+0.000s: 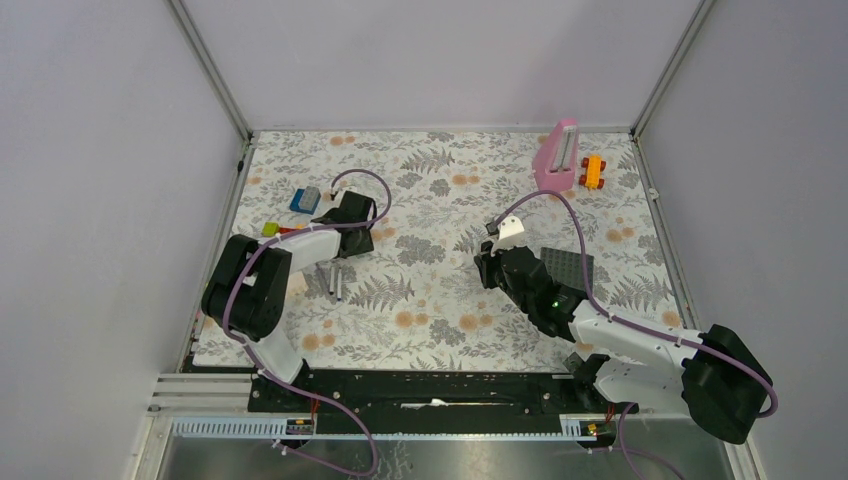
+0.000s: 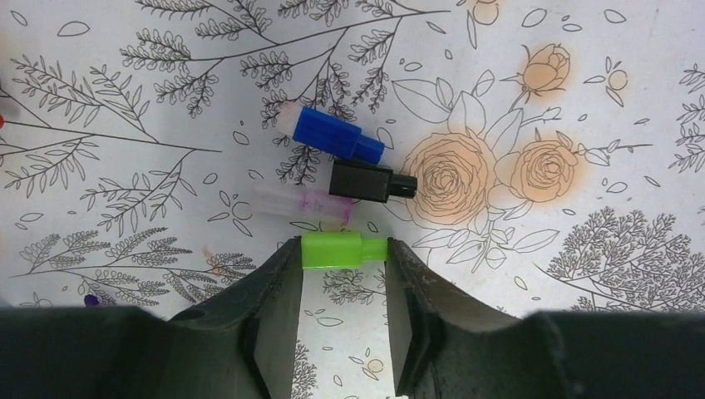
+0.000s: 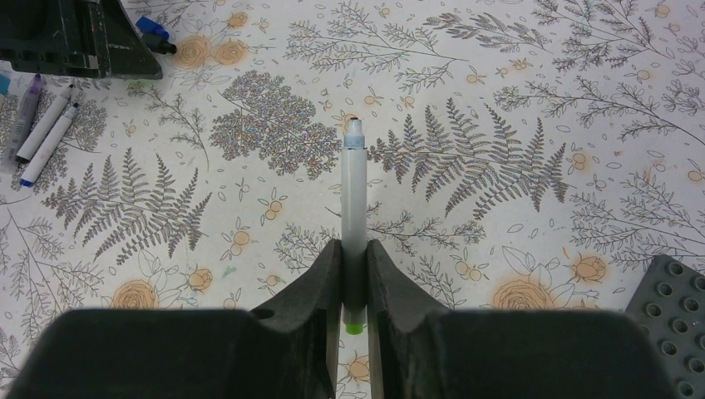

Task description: Insert the pens into the pen caps

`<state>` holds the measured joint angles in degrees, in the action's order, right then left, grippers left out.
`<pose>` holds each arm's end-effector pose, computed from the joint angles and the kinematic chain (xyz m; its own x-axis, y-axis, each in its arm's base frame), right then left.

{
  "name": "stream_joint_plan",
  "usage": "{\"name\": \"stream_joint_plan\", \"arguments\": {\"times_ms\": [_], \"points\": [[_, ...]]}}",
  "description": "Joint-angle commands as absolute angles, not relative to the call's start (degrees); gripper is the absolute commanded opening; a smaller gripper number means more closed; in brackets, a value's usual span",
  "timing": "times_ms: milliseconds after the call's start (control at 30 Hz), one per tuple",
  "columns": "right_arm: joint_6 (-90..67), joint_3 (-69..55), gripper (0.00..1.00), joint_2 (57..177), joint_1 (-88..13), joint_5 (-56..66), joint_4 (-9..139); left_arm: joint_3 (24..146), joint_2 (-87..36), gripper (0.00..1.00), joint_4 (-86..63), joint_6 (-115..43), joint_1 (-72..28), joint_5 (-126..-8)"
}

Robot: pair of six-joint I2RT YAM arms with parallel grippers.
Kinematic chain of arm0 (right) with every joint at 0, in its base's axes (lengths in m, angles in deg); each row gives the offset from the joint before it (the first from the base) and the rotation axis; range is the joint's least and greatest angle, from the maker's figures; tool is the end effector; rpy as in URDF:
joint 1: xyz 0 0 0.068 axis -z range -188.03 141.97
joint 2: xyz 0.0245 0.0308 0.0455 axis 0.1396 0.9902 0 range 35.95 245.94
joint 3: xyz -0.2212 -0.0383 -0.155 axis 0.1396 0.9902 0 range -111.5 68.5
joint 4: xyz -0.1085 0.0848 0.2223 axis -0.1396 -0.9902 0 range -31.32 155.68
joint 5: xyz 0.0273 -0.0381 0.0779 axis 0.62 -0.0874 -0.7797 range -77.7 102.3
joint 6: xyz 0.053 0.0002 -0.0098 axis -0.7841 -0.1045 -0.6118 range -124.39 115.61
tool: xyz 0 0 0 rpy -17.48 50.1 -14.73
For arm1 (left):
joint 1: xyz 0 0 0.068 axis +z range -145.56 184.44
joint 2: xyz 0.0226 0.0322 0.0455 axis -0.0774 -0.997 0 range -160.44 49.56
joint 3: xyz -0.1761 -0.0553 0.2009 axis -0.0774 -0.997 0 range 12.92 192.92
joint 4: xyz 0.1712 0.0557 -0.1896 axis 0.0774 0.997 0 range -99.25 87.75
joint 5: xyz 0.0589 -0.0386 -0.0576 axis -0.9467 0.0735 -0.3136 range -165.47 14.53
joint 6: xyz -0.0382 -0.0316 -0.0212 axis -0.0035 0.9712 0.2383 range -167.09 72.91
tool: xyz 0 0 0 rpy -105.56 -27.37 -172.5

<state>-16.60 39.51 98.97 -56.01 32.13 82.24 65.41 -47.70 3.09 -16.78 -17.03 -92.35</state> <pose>0.1691 0.1698 0.2291 -0.2983 -0.0341 -0.9538 -0.4288 0.8976 0.1020 0.3093 -0.1106 0.1546 -0.7773 -0.2133 -0.5919 -0.2187 0.9737 -0.0636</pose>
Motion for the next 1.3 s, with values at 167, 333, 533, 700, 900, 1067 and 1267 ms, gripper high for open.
{"name": "stream_joint_plan", "arguments": {"times_ms": [167,333,533,700,900,1067,1267], "points": [[-15.7,39.2,0.00,98.0,-55.6,31.2,84.7,62.7,-44.3,0.25,0.9,-22.0,-24.2,-85.3],[-15.8,39.9,0.00,97.1,-55.6,31.3,85.1,68.4,-43.8,0.27,3.7,-30.3,-32.0,-79.5],[-15.8,42.2,0.00,94.2,-55.6,31.3,86.8,74.0,-51.3,0.26,7.5,-36.2,-37.2,-75.8],[-15.8,43.8,0.00,92.1,-55.5,31.3,87.8,76.0,-54.8,0.29,10.0,-38.6,-40.8,-80.8],[-15.9,43.6,0.00,92.5,-55.5,31.2,87.7,76.8,-54.8,0.41,12.7,-38.7,-43.1,-85.6],[-16.0,43.9,0.00,91.8,-55.4,31.3,87.8,78.8,-54.6,0.55,16.4,-37.1,-44.4,-87.5],[-16.0,44.3,0.00,91.4,-55.4,31.4,88.0,78.2,-47.6,0.69,17.8,-33.3,-46.3,-89.4]]}}
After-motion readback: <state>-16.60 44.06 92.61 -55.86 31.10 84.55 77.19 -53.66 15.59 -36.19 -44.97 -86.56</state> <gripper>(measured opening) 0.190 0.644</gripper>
